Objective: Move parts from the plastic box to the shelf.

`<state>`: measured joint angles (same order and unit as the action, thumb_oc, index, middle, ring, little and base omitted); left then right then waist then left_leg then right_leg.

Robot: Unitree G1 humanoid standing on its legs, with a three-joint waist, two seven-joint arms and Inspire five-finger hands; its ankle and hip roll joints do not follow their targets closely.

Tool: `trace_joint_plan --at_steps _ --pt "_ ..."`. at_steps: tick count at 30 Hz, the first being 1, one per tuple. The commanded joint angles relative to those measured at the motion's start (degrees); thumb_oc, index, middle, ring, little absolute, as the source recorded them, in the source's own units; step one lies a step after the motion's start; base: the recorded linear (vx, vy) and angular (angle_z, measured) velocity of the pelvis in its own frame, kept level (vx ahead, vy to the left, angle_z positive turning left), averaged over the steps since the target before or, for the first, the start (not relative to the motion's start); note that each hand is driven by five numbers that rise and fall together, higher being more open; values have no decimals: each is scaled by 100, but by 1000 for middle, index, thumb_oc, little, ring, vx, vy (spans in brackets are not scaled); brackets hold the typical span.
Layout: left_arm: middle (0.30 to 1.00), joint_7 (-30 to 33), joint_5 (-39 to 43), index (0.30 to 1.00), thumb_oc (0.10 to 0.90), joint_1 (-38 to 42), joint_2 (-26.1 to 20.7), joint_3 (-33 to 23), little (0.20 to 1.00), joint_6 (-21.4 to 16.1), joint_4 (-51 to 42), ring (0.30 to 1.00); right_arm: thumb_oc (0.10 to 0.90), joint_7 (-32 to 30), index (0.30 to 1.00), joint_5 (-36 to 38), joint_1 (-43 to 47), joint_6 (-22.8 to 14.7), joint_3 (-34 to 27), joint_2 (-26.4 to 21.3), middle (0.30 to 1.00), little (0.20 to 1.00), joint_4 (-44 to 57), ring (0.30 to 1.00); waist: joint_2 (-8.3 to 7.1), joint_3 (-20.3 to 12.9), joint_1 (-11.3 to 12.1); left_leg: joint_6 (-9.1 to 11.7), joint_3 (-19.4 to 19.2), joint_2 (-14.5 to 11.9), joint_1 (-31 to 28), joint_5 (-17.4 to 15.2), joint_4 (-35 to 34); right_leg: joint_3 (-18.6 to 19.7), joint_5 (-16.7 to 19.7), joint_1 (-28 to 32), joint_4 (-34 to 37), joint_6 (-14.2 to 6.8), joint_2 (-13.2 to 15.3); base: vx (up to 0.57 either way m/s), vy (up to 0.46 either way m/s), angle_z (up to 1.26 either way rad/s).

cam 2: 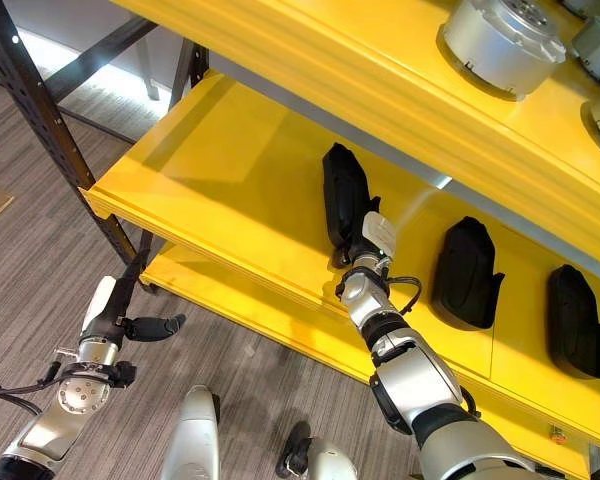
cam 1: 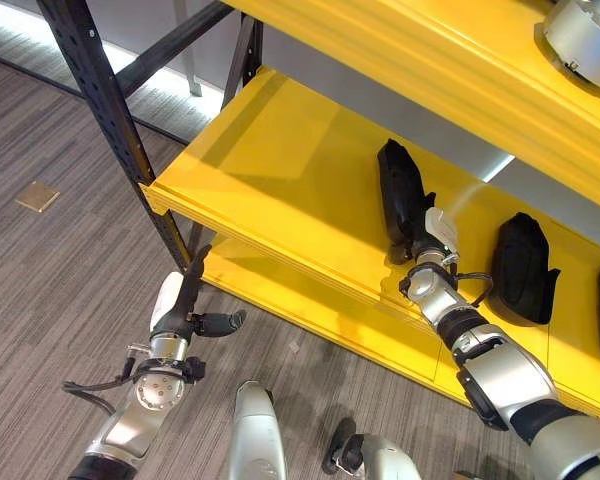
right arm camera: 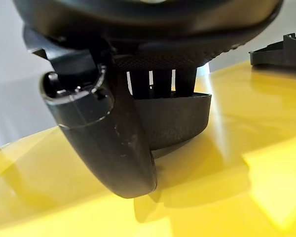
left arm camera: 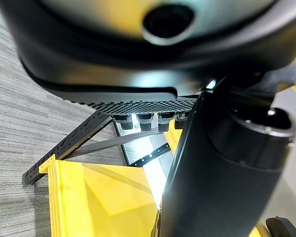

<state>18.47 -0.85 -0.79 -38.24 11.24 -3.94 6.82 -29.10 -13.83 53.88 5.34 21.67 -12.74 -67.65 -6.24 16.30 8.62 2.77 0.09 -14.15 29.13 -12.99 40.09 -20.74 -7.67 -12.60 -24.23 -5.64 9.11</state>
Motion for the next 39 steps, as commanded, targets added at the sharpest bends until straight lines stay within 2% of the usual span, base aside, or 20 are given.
trace_joint_plan --at_steps 1,2,3,10,11,12,13,18,19,23,24,27,28,30,31,32,39 --pt "1000 216 -187 1000 900 571 -322 67 1000 -436 -440 1000 400 108 300 201 168 -103 -130 -10 300 300 182 300 10 109 89 105 391 -315 -109 -288 19 441 490 494 540 -556 429 0 0 0" --pt "1000 217 -195 1000 900 577 -326 60 1000 -430 -435 1000 400 125 300 227 186 -107 -135 -4 300 300 229 300 6 109 90 108 389 -317 -105 -282 15 438 490 491 542 -556 424 -82 -9 0" --pt "1000 222 -200 1000 900 589 -337 57 1000 -429 -429 1000 400 120 300 237 239 -114 -132 -19 300 300 298 300 -22 122 91 65 358 -293 -33 -98 -29 387 597 445 587 -498 454 -72 -14 1" --pt "1000 214 -190 1000 900 555 -367 20 1000 -430 -395 1000 400 168 300 276 385 -116 -120 -4 300 300 297 300 -78 85 131 71 381 -291 -26 -83 -69 344 611 482 601 -501 457 7 -11 2" --pt "1000 212 -187 1000 900 557 -370 32 1000 -426 -385 1000 400 181 300 289 397 -113 -112 2 300 300 275 300 -80 54 136 115 429 -303 -87 -233 -64 382 523 528 576 -556 431 0 0 0" --pt "1000 206 -184 1000 900 555 -375 30 1000 -430 -390 1000 400 181 300 300 411 -118 -116 0 300 300 261 300 -97 75 143 74 391 -285 -29 -76 -84 333 624 492 607 -506 458 101 -20 1" --pt "1000 200 -175 1000 900 546 -386 24 1000 -435 -390 1000 400 192 300 319 437 -112 -119 17 300 300 225 300 -95 43 155 115 439 -298 -93 -228 -73 373 532 535 574 -561 431 0 0 0" --pt "1000 165 -175 1000 900 543 -402 42 1000 -428 -394 1000 400 232 300 330 475 -121 -89 60 300 300 158 300 -140 6 174 120 456 -287 -114 -225 -118 353 541 561 599 -566 415 7 -5 1" --pt "1000 164 -183 1000 900 542 -401 46 1000 -432 -388 1000 400 230 300 321 492 -122 -81 60 300 300 151 300 -157 30 182 82 412 -276 -56 -68 -130 305 639 524 631 -515 438 -59 -7 1" --pt "1000 155 -173 1000 900 545 -407 53 1000 -433 -380 1000 400 232 300 342 534 -122 -82 80 300 300 137 300 -182 25 192 82 419 -285 -63 -65 -139 295 656 542 649 -518 419 5 -6 3" --pt "1000 155 -172 1000 900 542 -409 54 1000 -431 -375 1000 400 235 300 342 533 -122 -82 85 300 300 134 300 -172 1 190 123 462 -301 -122 -217 -124 337 563 583 619 -570 393 80 -16 1" --pt "1000 160 -171 1000 900 536 -424 51 1000 -418 -367 1000 400 247 300 349 583 -117 -68 84 300 300 145 300 -190 0 207 123 467 -298 -128 -208 -138 338 581 594 632 -571 387 3 -1 1" --pt "1000 165 -178 1000 900 539 -430 45 1000 -420 -370 1000 400 245 300 365 609 -120 -69 77 300 300 174 300 -204 23 215 83 420 -285 -71 -54 -162 298 678 554 669 -521 412 -78 12 3" --pt "1000 168 -184 1000 900 536 -440 37 1000 -416 -351 1000 400 261 300 380 648 -125 -58 86 300 300 211 300 -219 20 218 84 419 -281 -77 -50 -181 305 685 552 683 -522 410 0 2 2" --pt "1000 173 -181 1000 900 533 -441 30 1000 -416 -347 1000 400 264 300 393 667 -126 -65 93 300 300 230 300 -216 -7 217 126 463 -297 -139 -203 -169 346 593 593 657 -572 383 0 0 0" --pt "1000 192 -177 1000 900 531 -444 -14 1000 -398 -334 1000 400 291 300 391 709 -132 -39 91 300 300 335 300 -260 5 222 84 426 -271 -71 -35 -202 295 696 549 695 -517 407 2 -2 4" --pt "1000 213 -184 1000 900 465 -437 -137 1000 -350 -282 1000 400 350 300 361 722 -123 3 72 300 300 648 300 -310 -6 233 85 440 -262 -70 -39 -207 272 719 582 730 -520 397 -12 -1 1"
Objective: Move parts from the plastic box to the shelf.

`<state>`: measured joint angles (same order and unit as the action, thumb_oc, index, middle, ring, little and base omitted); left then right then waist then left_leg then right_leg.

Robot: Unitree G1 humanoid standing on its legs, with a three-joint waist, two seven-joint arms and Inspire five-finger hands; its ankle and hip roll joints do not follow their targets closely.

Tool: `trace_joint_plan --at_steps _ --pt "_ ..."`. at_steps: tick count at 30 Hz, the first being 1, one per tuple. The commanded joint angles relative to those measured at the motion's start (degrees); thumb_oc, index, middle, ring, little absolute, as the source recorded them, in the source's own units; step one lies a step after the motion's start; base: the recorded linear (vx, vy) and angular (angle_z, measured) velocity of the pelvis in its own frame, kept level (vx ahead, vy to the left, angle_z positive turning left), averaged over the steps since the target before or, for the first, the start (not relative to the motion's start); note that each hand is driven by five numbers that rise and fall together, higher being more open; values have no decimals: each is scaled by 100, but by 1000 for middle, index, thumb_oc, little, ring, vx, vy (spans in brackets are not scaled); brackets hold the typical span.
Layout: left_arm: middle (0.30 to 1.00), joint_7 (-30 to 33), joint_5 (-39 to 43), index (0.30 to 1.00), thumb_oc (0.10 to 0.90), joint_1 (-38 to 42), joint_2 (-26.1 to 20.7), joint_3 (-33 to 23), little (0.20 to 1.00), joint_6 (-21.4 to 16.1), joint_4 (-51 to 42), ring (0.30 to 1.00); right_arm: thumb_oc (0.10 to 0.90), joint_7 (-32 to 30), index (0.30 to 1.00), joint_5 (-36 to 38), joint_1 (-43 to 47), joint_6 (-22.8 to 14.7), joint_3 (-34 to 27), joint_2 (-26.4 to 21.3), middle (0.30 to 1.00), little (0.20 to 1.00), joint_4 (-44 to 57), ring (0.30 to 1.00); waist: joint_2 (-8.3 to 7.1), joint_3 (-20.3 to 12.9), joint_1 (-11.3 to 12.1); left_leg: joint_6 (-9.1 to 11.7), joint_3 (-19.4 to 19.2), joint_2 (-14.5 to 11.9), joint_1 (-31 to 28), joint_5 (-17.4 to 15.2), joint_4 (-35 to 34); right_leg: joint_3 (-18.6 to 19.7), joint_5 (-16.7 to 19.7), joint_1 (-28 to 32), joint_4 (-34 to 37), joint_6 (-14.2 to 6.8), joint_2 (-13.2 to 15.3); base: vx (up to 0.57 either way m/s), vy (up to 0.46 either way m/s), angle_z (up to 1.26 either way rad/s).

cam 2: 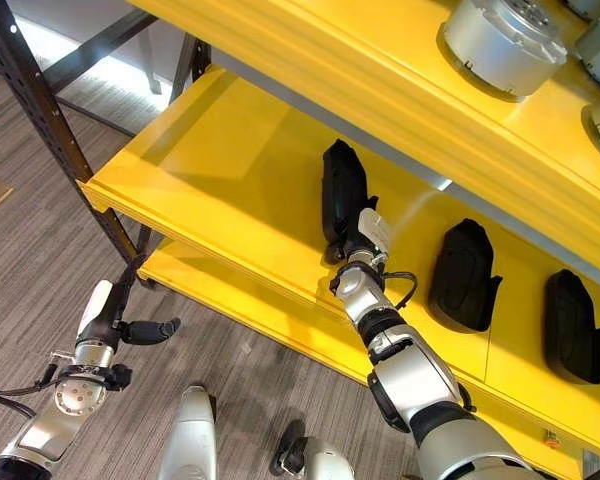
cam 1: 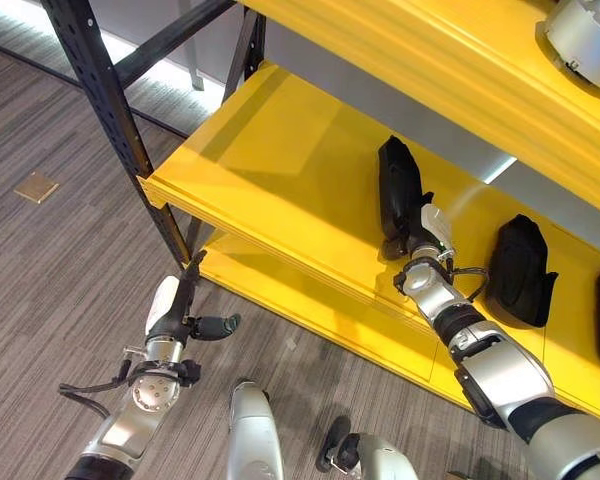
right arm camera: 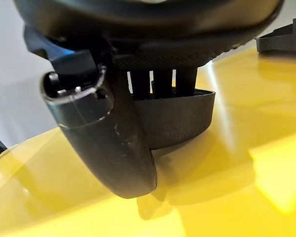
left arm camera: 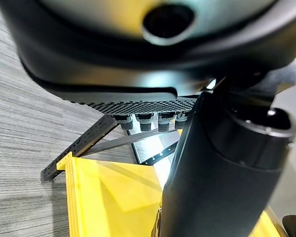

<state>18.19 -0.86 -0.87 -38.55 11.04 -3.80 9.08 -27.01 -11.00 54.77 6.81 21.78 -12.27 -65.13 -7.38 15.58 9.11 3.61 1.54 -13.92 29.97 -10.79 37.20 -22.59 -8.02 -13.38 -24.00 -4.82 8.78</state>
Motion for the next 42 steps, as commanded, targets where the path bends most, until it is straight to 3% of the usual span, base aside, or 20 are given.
trace_joint_plan --at_steps 1,30,42 --pt "1000 250 -185 1000 900 457 -405 -134 1000 -360 -485 1000 400 147 300 66 632 -263 -1 27 300 300 450 300 -201 71 188 0 294 -284 -148 -261 91 457 753 665 704 -599 432 0 0 0" --pt "1000 268 -245 1000 900 360 -403 -200 1000 -270 -337 1000 400 295 300 201 719 -305 85 360 300 300 668 300 -314 89 290 8 323 -276 -203 -227 21 406 822 758 766 -609 397 0 0 0" --pt "1000 224 -262 1000 900 408 -359 -142 1000 -233 -287 1000 400 154 300 233 604 -244 -115 -95 300 300 775 300 -295 43 213 6 272 -264 -242 -263 5 457 840 741 770 -614 431 0 0 0"
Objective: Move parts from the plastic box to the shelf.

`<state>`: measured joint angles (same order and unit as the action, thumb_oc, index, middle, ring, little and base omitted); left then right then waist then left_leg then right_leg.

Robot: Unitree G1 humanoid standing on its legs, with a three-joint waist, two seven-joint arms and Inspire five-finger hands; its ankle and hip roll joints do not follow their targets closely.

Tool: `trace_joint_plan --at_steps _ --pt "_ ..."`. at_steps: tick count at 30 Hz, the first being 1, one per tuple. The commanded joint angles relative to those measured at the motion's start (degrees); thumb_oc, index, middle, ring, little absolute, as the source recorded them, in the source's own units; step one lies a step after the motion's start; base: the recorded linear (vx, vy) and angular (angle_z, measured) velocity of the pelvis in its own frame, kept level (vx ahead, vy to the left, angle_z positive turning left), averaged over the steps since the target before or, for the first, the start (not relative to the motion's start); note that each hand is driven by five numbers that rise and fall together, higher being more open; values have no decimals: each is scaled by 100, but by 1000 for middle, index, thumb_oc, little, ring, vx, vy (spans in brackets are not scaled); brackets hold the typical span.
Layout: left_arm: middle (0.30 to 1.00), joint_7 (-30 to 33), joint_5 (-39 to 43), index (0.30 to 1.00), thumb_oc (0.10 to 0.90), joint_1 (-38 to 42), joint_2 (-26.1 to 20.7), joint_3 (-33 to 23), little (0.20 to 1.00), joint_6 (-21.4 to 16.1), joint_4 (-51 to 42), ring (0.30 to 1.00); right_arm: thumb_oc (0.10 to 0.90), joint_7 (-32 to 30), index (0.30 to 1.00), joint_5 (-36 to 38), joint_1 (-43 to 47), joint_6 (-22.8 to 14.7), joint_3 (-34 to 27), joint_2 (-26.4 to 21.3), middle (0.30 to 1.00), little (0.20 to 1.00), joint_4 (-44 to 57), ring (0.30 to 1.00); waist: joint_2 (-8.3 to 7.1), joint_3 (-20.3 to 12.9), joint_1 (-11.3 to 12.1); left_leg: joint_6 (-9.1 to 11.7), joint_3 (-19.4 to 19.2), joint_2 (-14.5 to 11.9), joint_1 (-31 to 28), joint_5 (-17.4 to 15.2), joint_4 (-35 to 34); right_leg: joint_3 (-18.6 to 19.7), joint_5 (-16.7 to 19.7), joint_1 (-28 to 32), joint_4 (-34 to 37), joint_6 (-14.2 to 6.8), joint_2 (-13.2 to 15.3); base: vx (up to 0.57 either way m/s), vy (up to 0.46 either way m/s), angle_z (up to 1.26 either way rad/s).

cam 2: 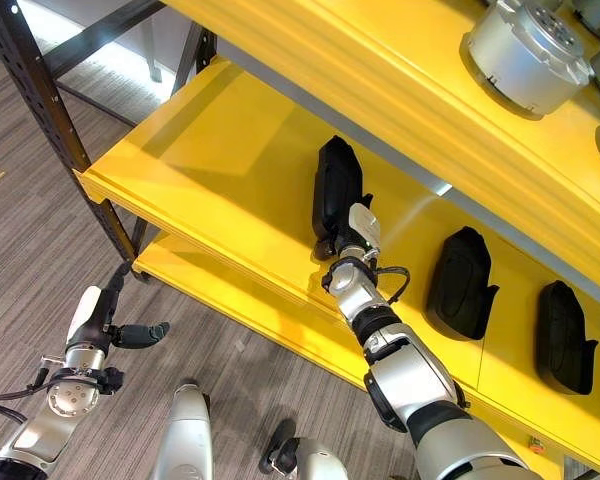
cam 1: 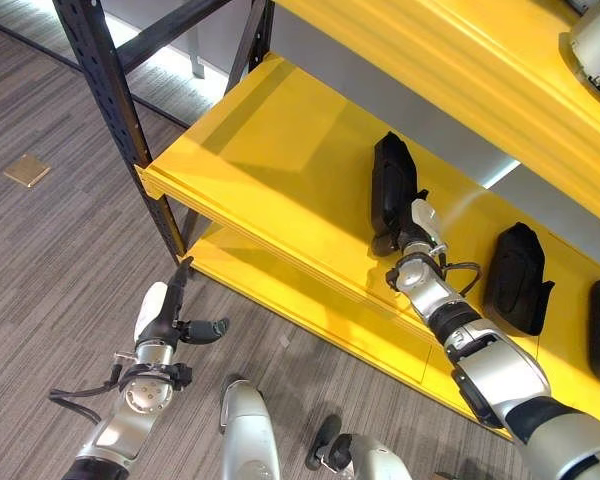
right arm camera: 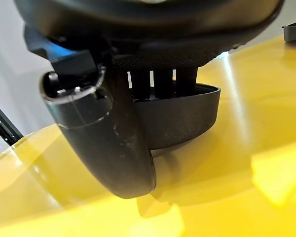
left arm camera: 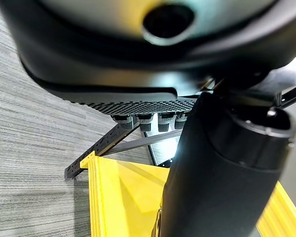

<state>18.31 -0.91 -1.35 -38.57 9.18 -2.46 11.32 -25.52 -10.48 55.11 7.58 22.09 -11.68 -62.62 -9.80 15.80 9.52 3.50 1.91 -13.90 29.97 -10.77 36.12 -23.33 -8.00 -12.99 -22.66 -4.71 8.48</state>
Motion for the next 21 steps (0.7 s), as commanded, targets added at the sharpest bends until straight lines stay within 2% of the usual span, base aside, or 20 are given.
trace_joint_plan --at_steps 1,10,21 --pt "1000 193 -257 1000 900 463 -354 57 1000 -367 -511 1000 400 -19 300 205 544 -331 -179 -231 300 300 613 300 -50 16 164 22 225 -272 -254 -264 94 537 837 699 635 -623 464 0 0 0" --pt "1000 221 -353 1000 900 362 -245 -80 1000 -249 -499 1000 400 -339 300 154 255 -342 -706 -1017 300 300 2222 300 -77 21 -69 49 154 -356 -288 -270 118 649 777 582 559 -600 438 -13 1 0" --pt "1000 275 -565 1000 900 63 -148 -300 1000 -156 -665 1000 400 -884 300 -343 -219 -404 -1522 -1416 300 300 3902 300 -81 9 -289 55 116 -420 -268 -288 159 753 694 468 445 -580 409 -15 -8 -5"
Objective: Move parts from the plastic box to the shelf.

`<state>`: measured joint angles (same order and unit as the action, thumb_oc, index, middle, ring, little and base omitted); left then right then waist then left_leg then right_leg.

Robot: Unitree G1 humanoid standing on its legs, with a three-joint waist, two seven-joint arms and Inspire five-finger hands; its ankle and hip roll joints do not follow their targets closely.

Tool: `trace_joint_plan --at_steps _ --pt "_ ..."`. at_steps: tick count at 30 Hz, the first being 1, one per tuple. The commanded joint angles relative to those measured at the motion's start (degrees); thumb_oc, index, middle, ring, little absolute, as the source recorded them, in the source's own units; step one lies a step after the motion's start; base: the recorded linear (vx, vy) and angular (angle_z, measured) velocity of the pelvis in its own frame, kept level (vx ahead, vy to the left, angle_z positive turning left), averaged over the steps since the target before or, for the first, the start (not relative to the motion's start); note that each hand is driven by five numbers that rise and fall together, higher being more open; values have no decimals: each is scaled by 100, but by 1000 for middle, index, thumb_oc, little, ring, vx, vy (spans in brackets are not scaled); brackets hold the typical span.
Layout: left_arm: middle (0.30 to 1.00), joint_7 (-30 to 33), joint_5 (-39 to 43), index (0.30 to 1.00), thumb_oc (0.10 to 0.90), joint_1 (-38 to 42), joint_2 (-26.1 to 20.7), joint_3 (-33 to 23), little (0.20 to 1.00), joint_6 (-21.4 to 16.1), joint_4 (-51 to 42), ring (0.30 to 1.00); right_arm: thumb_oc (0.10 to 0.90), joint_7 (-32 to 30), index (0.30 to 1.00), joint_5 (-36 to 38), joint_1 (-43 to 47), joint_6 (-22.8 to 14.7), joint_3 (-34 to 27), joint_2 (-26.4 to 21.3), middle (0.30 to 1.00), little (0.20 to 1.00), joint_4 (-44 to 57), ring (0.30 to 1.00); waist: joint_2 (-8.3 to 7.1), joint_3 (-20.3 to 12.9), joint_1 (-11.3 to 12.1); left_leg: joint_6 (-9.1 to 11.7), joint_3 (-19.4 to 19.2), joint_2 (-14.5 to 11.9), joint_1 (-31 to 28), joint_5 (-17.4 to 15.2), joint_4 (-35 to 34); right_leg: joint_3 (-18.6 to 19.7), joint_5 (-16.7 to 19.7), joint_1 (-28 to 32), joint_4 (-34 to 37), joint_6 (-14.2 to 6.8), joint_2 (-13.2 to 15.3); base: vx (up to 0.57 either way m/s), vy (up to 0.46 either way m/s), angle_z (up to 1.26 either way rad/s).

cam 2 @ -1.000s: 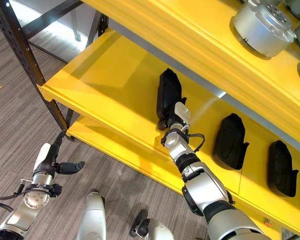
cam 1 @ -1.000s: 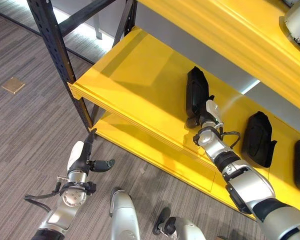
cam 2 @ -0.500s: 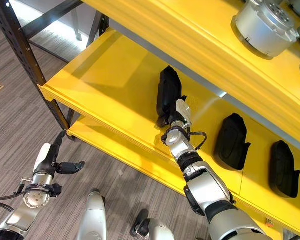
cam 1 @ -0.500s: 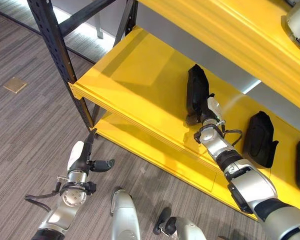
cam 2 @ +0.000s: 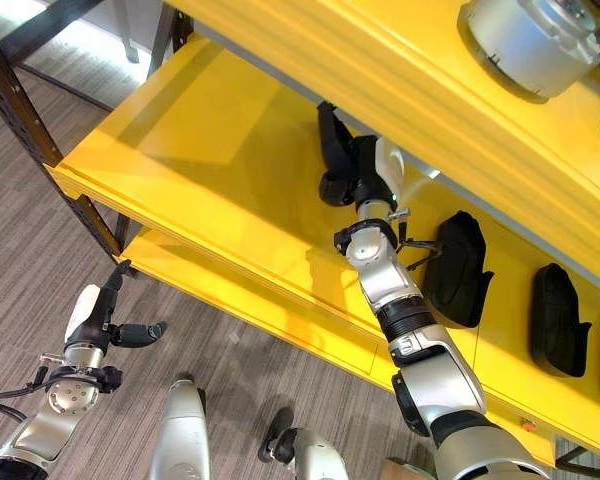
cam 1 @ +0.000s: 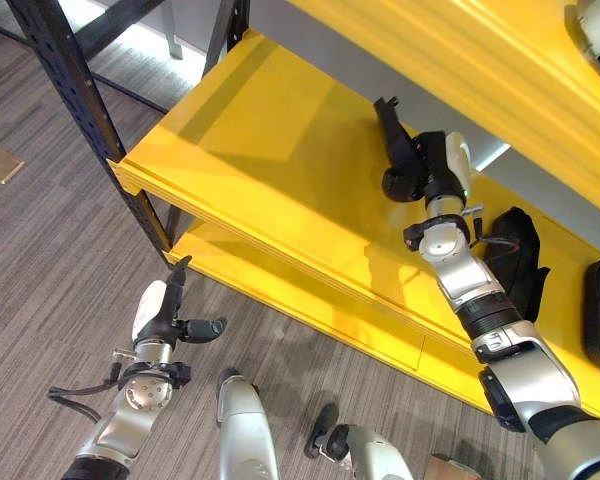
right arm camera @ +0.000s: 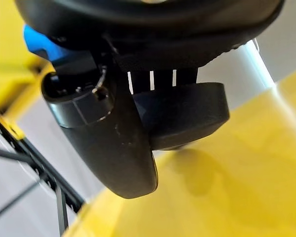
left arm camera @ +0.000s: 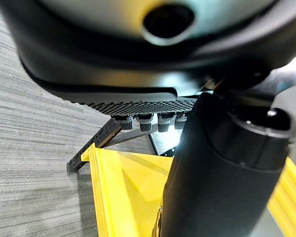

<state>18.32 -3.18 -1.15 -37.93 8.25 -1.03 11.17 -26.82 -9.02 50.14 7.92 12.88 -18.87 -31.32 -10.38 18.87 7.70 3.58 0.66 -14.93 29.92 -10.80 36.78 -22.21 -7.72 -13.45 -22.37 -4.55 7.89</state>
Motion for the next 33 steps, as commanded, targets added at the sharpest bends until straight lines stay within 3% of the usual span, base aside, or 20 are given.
trace_joint_plan --at_steps 1,17,33 --pt "1000 267 -358 1000 900 38 -216 -209 1000 -301 -657 1000 400 -760 300 -525 267 -435 -610 -709 300 300 802 300 -28 -303 -109 49 238 -316 -265 -285 89 641 668 514 421 -600 469 -5 -7 -8" --pt "1000 289 -522 1000 900 -22 -259 -237 1000 -365 -750 1000 400 -1120 300 -1130 202 -285 -888 -1107 300 300 816 300 5 -377 -225 40 246 -314 -175 -284 120 659 671 424 380 -612 445 0 -1 0" --pt "1000 331 -516 1000 900 137 -324 -163 1000 -522 -685 1000 400 -332 300 -2186 935 -261 469 -1297 300 300 41 300 -1 -337 -107 16 287 -239 -14 -248 144 628 730 309 371 -615 467 0 0 0"
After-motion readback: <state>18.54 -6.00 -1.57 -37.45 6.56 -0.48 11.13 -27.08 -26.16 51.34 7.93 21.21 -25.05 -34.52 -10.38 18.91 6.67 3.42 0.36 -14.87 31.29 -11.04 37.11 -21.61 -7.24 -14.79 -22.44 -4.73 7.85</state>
